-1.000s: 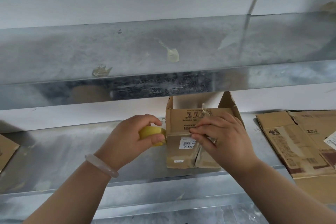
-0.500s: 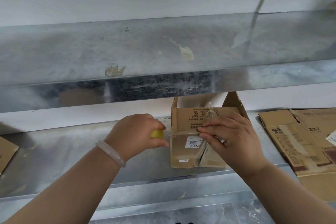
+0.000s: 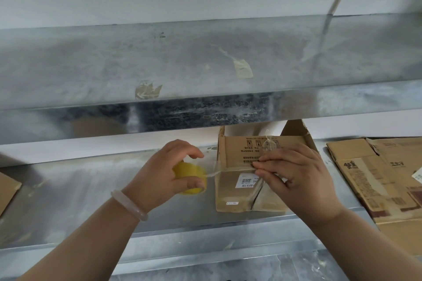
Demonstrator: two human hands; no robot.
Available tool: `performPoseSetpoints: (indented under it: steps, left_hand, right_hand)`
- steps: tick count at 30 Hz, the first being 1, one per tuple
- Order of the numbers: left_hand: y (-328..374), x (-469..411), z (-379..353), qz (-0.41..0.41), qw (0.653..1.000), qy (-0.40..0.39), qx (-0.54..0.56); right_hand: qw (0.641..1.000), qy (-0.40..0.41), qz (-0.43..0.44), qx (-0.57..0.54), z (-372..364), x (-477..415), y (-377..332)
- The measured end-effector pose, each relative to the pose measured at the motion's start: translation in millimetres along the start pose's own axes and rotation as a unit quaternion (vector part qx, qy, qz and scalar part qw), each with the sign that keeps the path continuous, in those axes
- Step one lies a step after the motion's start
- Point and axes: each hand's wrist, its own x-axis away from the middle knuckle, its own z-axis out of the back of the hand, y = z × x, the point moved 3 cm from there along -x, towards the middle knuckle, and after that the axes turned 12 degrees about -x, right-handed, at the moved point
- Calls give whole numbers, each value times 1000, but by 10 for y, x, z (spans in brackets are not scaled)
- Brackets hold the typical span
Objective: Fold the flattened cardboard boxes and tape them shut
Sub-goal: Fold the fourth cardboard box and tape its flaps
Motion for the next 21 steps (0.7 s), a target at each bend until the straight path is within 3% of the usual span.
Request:
performPoseSetpoints:
  steps: [7,10,13,15,16,18,21]
  left_hand:
    - [119,-19,-164,44,998,38,-13]
    - [186,-72,-216,67,996,51,-14]
    - [191,-55,-229,78,995,49,-24]
    - [189,-29,-234,84,995,53,-21]
    - [192,-12,-238,84,995,55,-19]
    - [210,15,-249,81,995,60,-13]
    - [226,46,-260,88,994,61,0]
  right_hand:
    - [998,-19,60,16,48,7,-52]
    - [997,4,50,-57,243,63,-4]
    - [973,187,-68,-113,553,342,216]
    - [929,260,-243,-105,629,603,530]
    - [906,229,-347,-72,587,733,727]
    - [866,51,-497,22,400,987,1109]
    - [825,-130,-545,72,85,1276,1411]
